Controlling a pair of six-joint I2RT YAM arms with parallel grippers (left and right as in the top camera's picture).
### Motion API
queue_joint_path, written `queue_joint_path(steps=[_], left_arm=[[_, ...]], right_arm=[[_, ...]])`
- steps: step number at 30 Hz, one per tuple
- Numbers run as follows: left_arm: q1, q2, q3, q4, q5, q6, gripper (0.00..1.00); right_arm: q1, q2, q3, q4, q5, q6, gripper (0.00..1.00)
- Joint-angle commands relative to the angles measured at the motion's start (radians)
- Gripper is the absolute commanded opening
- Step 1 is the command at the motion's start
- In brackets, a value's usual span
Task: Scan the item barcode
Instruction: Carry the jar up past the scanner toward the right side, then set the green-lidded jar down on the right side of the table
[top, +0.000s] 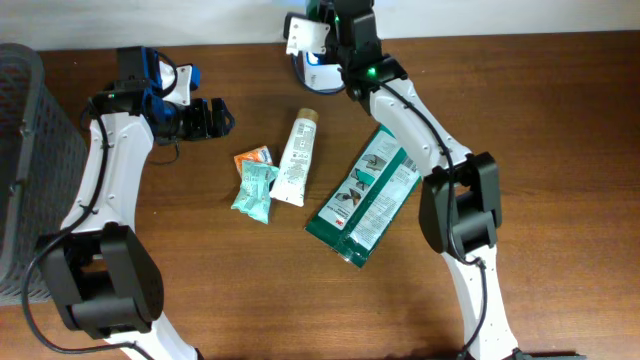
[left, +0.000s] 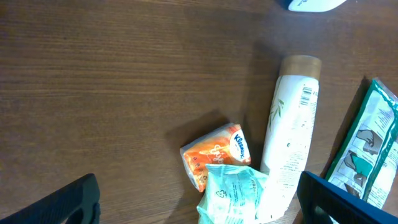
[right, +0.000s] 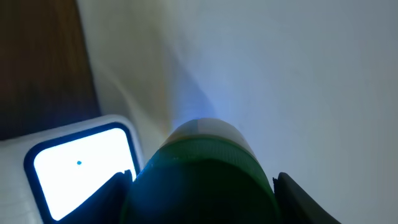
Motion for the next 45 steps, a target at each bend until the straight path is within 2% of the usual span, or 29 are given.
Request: queue_joint_path(steps=[1,13,19,23,27,31,34,39,45], left_arm=[[0.003,0.012,0.022,-0.001,0.000,0.004,0.99],[0.003,0.012,0.022,-0.001,0.000,0.004,0.99],[0.003,0.012,0.022,-0.001,0.000,0.004,0.99],[0.003,0.012,0.022,-0.001,0.000,0.004,0.99],[0.003,0.012,0.022,-0.001,0.000,0.004,0.99],[0.003,0.012,0.022,-0.001,0.000,0.004,0.99],[0.003,0.012,0.022,-0.001,0.000,0.004,0.99],[0.003,0.012,0.022,-0.001,0.000,0.004,0.99],[0.002,0.012,0.022,-0.001,0.000,0.004,0.99]], right_arm=[[0.000,0.020,0.006,0.019,0.012,-0.042,0.34],[0.001,0.027,0.006,0.018,0.008,-0.029,0.34],[0.001,-0.069,0.006,-0.005,-0.022,0.233,0.35],[0.001,-0.200,0.006,-0.183,-0.023,0.455,0.35],[-0.007,-0.331,0.006,-0.534,-0.022,0.692,0.34],[-0.060,-0.360,0.006,-0.868,-0.023,0.887,0.34],[-0.134,-0.353,-0.001,-1.070,-0.044,0.952,0.34],[-0.318,-0.352,-0.100,-1.168,-0.087,0.952,0.35],[-0.536,-0.352,-0.309,-1.115,-0.087,0.971,0.35]])
